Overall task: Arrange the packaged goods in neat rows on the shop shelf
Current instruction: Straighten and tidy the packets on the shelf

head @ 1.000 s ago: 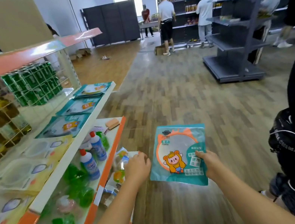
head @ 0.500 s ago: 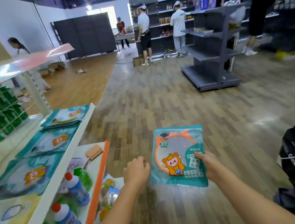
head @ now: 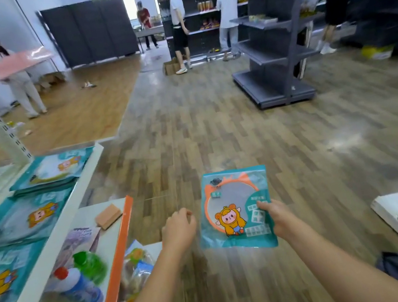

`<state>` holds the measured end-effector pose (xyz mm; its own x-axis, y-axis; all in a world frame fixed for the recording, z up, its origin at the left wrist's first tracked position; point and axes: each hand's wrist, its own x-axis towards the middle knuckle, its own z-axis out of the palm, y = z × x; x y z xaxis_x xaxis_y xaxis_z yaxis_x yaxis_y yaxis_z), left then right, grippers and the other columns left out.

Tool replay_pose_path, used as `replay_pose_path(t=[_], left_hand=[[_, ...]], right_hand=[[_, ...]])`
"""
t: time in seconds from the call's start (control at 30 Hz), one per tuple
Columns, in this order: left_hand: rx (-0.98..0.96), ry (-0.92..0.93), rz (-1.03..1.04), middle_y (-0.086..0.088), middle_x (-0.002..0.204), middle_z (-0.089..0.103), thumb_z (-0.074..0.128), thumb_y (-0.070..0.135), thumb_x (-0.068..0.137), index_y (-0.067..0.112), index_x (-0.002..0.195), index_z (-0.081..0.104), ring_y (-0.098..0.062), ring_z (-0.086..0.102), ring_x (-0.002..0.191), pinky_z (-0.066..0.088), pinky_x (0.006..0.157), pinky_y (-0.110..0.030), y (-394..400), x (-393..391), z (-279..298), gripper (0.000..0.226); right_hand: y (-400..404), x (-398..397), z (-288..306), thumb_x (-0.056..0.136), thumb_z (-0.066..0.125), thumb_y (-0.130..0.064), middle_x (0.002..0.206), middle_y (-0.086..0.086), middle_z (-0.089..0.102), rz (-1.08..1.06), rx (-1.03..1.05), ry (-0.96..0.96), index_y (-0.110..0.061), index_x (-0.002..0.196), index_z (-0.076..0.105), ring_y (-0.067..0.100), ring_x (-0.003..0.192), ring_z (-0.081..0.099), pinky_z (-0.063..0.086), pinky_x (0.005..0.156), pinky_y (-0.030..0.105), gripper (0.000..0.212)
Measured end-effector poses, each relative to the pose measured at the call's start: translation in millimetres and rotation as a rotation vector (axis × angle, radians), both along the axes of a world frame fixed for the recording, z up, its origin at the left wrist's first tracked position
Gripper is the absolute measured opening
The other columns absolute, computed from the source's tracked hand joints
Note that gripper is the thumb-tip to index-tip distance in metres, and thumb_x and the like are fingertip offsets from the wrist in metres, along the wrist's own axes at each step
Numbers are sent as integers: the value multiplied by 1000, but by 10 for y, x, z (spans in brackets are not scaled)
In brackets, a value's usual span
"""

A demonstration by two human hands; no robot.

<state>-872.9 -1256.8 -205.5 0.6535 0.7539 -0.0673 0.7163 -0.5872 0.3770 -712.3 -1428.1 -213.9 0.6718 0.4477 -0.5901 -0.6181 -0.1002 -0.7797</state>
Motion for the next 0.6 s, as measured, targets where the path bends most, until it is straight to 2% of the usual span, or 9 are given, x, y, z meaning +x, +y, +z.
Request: replay_pose_path(t=[0.3,0.6], left_hand=[[-46,-92,175,-4,121,61,41,28,95,18,116,59,-24,56,111,47,92,-36,468,682,120,29],[-162,-115,303,-8,122,62,44,24,96,13,119,58,-27,56,112,45,94,-35,618,950,-184,29]], right_hand=[[688,874,185,96,51,-8,81,12,64,175,18,-34,-4,93,55,26,69,62,51,62,38,6],[1114,1351,-32,96,49,-5,81,12,62,227,1,53,-5,88,53,26,70,60,49,62,40,8]])
